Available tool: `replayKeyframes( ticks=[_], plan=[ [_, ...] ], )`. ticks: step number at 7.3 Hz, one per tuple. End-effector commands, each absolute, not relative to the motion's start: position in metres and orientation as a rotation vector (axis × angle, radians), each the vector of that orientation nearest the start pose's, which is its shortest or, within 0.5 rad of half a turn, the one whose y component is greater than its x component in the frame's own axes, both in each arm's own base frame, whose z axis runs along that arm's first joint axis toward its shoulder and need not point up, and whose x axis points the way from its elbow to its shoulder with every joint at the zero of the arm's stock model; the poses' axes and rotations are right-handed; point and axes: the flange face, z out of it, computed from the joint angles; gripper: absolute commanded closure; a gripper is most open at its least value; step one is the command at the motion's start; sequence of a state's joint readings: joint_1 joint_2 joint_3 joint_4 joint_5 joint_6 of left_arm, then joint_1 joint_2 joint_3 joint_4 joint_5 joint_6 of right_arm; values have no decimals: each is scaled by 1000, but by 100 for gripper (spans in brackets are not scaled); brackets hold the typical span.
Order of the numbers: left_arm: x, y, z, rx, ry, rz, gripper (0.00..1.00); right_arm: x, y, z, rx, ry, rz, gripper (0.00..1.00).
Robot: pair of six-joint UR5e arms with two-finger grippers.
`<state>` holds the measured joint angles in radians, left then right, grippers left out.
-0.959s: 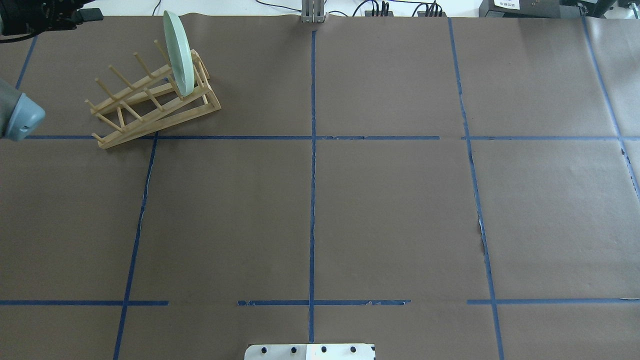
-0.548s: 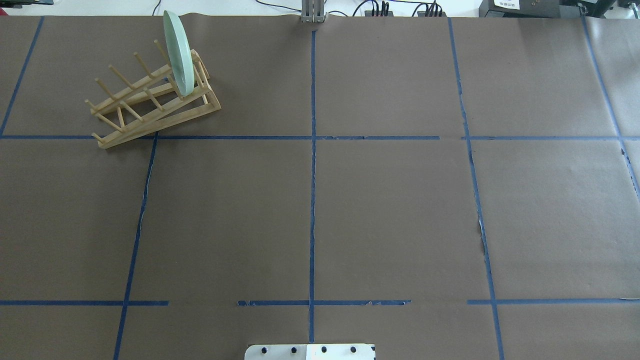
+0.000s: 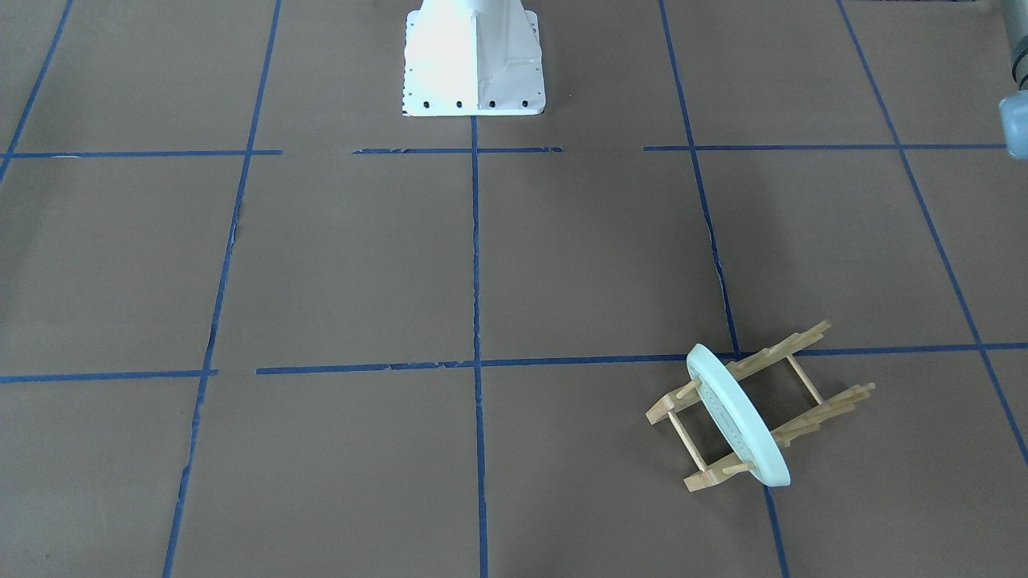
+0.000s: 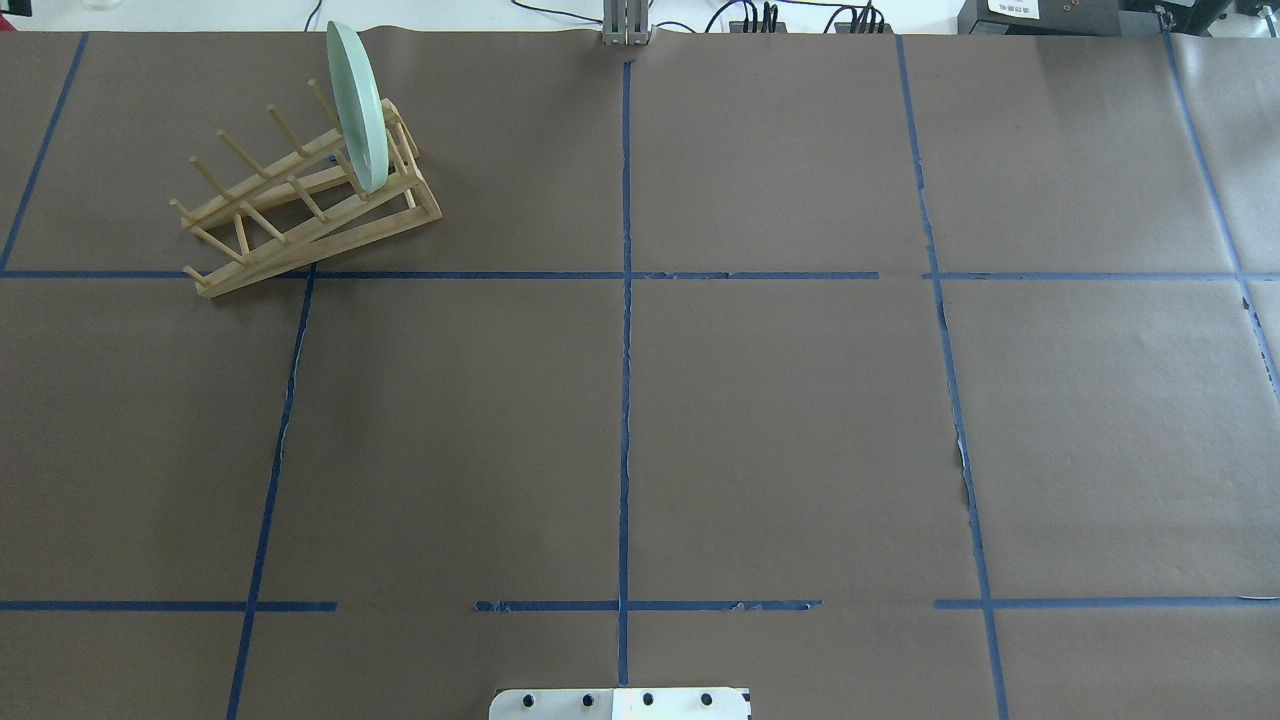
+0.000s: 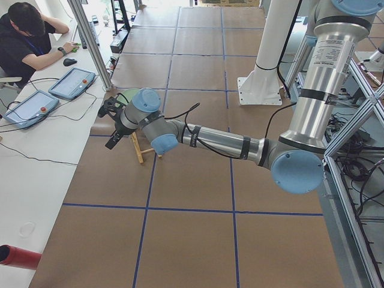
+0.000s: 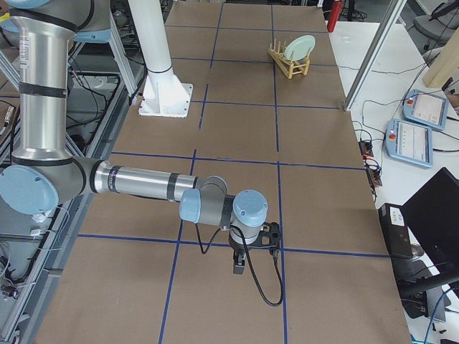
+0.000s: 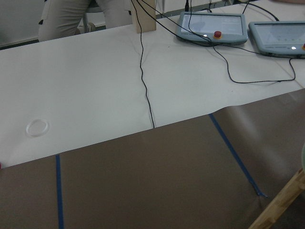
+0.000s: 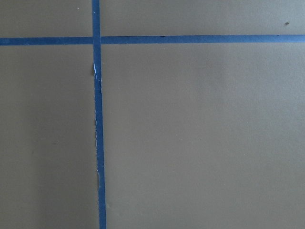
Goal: Place plate on rack
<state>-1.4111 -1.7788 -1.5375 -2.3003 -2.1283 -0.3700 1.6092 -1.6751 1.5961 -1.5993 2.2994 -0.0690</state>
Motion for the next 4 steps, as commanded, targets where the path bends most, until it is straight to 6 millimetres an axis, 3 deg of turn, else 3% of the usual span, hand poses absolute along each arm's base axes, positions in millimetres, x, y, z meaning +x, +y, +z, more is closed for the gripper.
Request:
replayKeyframes(
  ticks=[1,4],
  plan=[
    [7,-603,522,534,645,137,0,84,-435,700,-62,-732,9,0],
    [6,-596,558,296,632,155,0,84,-435,701,-63,-732,10,0]
  ],
)
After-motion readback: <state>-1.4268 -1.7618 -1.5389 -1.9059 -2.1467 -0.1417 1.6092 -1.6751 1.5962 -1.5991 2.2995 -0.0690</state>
